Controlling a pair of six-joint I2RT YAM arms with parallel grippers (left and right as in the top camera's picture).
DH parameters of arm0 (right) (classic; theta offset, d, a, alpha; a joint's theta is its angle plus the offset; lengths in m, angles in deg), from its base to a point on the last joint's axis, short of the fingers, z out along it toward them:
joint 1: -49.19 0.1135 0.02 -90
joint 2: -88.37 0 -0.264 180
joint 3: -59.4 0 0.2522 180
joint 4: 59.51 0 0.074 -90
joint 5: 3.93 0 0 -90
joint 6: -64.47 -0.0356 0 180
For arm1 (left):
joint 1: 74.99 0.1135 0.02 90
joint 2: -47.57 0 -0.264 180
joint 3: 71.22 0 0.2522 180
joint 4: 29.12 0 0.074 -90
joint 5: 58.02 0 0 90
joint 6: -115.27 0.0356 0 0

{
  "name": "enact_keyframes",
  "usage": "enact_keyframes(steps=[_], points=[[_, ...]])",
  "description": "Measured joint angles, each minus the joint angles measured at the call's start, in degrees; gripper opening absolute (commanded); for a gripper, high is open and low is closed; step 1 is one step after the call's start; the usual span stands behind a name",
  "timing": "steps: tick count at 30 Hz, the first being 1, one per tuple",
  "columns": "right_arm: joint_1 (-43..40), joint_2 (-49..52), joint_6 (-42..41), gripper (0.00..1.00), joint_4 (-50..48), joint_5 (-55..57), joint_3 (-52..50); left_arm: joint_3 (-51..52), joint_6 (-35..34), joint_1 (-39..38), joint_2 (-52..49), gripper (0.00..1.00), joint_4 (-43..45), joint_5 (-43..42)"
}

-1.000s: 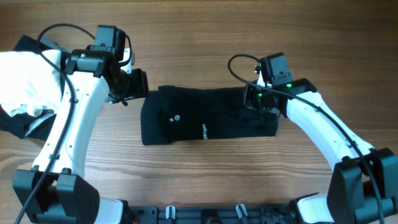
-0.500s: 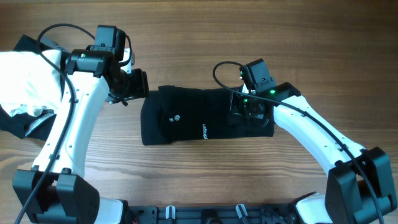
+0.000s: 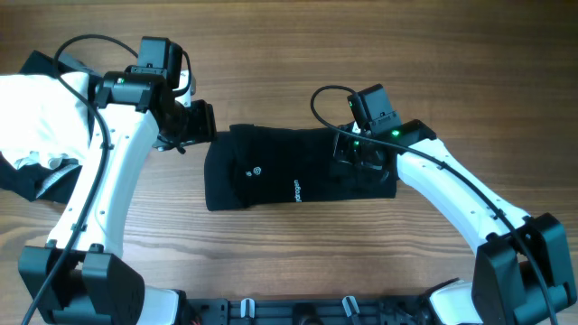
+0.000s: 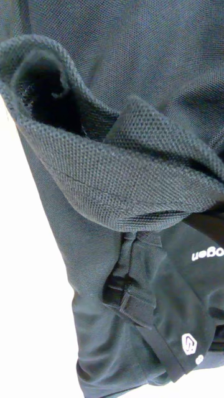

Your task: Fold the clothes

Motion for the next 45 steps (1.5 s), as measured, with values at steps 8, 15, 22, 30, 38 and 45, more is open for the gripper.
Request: enact_keyframes(steps=[8, 15, 22, 30, 38, 45], points=[[0.04, 3.17, 0.57, 0.11, -0.5, -1.22, -0.02, 0.0, 0.0, 0.0, 0.0, 0.65, 0.0, 0.0], [1.05, 3.58, 3.39, 0.27, -1.11, -3.34, -0.04, 0.0, 0.0, 0.0, 0.0, 0.66, 0.0, 0.0], [1.16, 2.89, 11.34, 0.27, -4.52, -4.81, -0.09, 0.0, 0.0, 0.0, 0.0, 0.68, -0.02, -0.02], [-3.06, -4.68, 11.52, 0.07, -0.72, -2.27, 0.28, 0.0, -0.13, 0.0, 0.0, 0.42, 0.0, -0.46], [-4.87, -0.98, 9.53, 0.04, 1.6, -3.85, -2.12, 0.0, -0.02, 0.0, 0.55, 0.46, -0.17, -3.19], [1.22, 4.81, 12.46, 0.05, -10.25, -17.03, -4.94, 0.0, -0.02, 0.0, 5.11, 0.54, -0.2, -3.63]])
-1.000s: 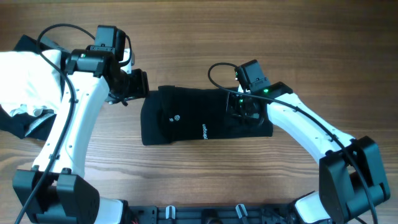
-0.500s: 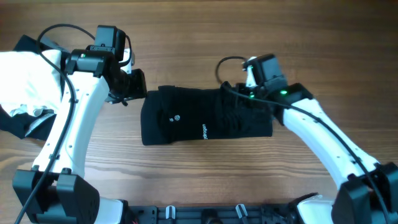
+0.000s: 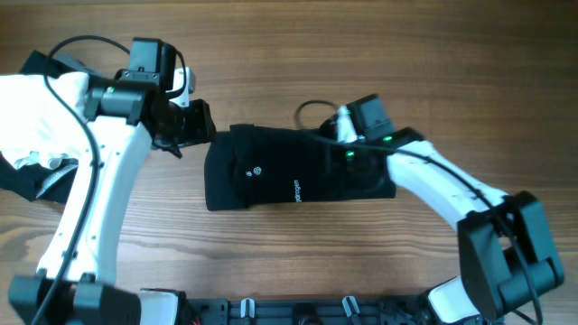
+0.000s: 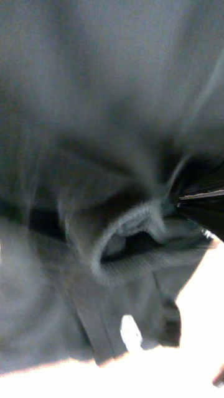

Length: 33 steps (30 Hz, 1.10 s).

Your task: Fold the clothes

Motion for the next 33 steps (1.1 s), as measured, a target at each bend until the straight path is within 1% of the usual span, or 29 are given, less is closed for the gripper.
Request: enact_keyframes(steps=[2, 4, 6, 7, 9, 11, 14, 17, 18, 19, 22, 23, 25, 26, 29, 31, 33], points=[[2.95, -0.15, 0.83, 0.05, -1.44, -1.88, 0.09, 0.0, 0.0, 0.0, 1.33, 0.55, -0.04, 0.0], [5.14, -0.7, 1.27, 0.09, -0.2, -1.4, 0.26, 0.0, 0.0, 0.0, 2.14, 0.56, -0.28, 0.02], [5.27, -1.92, 1.27, 0.15, 2.12, 1.53, 0.63, 0.0, 0.02, 0.0, 2.38, 0.61, -0.68, 0.0], [4.92, -2.71, 1.2, 0.15, 3.19, 3.28, 0.87, 0.0, 0.0, 0.0, 2.43, 0.64, -0.96, 0.0], [3.45, -5.27, 0.85, 0.15, 3.87, 7.34, 1.33, 0.0, 0.02, 0.0, 2.43, 0.7, -1.25, 0.0], [1.42, -7.78, 0.5, 0.15, 3.82, 9.9, 2.03, 0.0, -0.04, 0.0, 2.43, 0.71, -1.31, 0.02], [-1.27, -9.77, -0.2, 0.12, 3.65, 11.67, 2.95, 0.0, -0.24, 0.0, 2.43, 0.72, -1.38, 0.02], [-1.73, -9.05, -1.22, 0.11, 3.48, 12.02, 3.04, 0.0, -0.24, 0.0, 2.43, 0.78, -1.64, 0.02], [-1.73, -8.52, -1.6, 0.13, 3.21, 11.98, 3.04, 0.0, -0.22, 0.0, 2.43, 0.79, -1.73, 0.02], [-1.66, -7.28, -2.62, 0.15, 2.78, 11.96, 3.06, 0.0, -0.42, 0.0, 2.43, 0.79, -1.75, 0.0], [-1.68, -2.97, -7.1, 0.1, 2.49, 11.56, 3.08, 0.0, -0.44, 0.0, 2.43, 0.79, -1.51, -0.04], [-1.68, -1.51, -8.04, 0.09, 1.75, 11.04, 3.06, 0.02, -0.44, 0.0, 2.4, 0.79, -1.33, -0.15], [-1.68, 2.16, -9.05, 0.1, -3.54, 8.31, 3.04, 0.2, -0.44, 0.0, 2.36, 0.78, -0.83, -0.46], [-1.68, 4.02, -8.98, 0.1, -7.52, 6.05, 3.02, 0.33, -0.42, 0.0, 2.14, 0.78, -0.66, -0.63], [-1.68, 7.15, -7.78, 0.1, -15.17, -0.07, 3.04, 1.16, -0.44, 0.0, 0.98, 0.78, -0.61, -1.09], [-1.7, 7.45, -6.29, 0.11, -16.85, -2.54, 3.04, 2.34, -0.44, 0.0, -0.22, 0.78, -0.55, -1.55], [-2.12, 7.17, -3.74, 0.12, -16.46, -4.26, 3.1, 3.61, -0.46, 0.0, -1.18, 0.78, -0.17, -2.34]])
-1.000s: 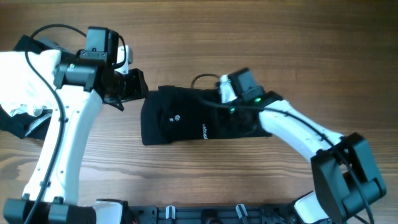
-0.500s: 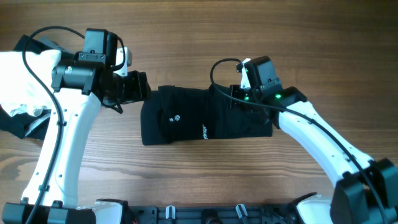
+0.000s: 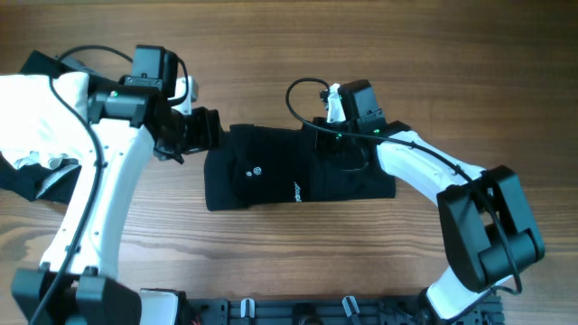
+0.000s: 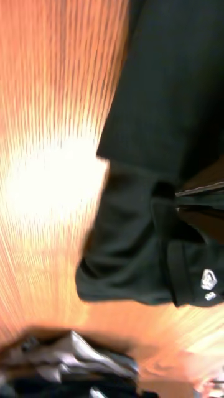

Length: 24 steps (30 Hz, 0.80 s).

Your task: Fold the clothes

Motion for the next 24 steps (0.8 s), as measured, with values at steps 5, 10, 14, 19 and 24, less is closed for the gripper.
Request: enact_keyframes(steps=[5, 10, 14, 19, 24], points=[[-3.67, -5.79, 4.22, 0.15, 8.57, 0.35, 0.09, 2.93, 0.0, 0.0, -1.09, 0.81, 0.85, -1.4], [-7.39, -14.05, 3.67, 0.12, 18.27, 1.97, 1.14, 4.98, -0.02, 0.0, -1.14, 0.83, 3.02, -1.81], [-6.03, -13.03, -1.75, 0.1, 23.39, 4.2, 0.83, 7.93, -0.63, 0.0, -1.16, 0.87, 6.12, -2.01], [-1.75, -6.43, -5.68, 0.13, 20.33, 4.44, -0.26, 12.26, -0.9, 0.0, -1.25, 0.9, 9.55, -1.73], [2.62, -2.56, -1.42, 0.16, 14.47, 0.24, -0.85, 17.27, -2.75, 0.39, -1.77, 0.98, 12.0, -1.29]])
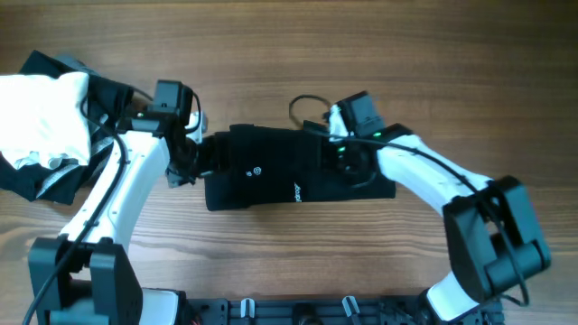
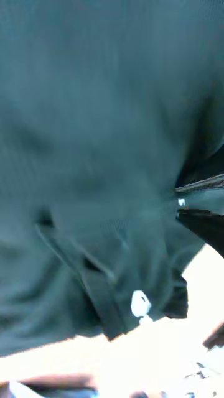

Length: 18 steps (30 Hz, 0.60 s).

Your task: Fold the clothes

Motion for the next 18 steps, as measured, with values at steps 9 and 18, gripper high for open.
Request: enact_keyframes(steps=[9, 18], points=[[0.33, 0.0, 0.04, 0.16, 0.0, -0.44, 0.0, 6.58, -1.57, 1.92, -3.72, 1.0, 10.93, -1.77], [0.33, 0.0, -6.67, 0.15, 2.97, 1.81, 0.0, 5.46, -1.73, 2.4, -10.75, 1.0, 15.89, -3.76]])
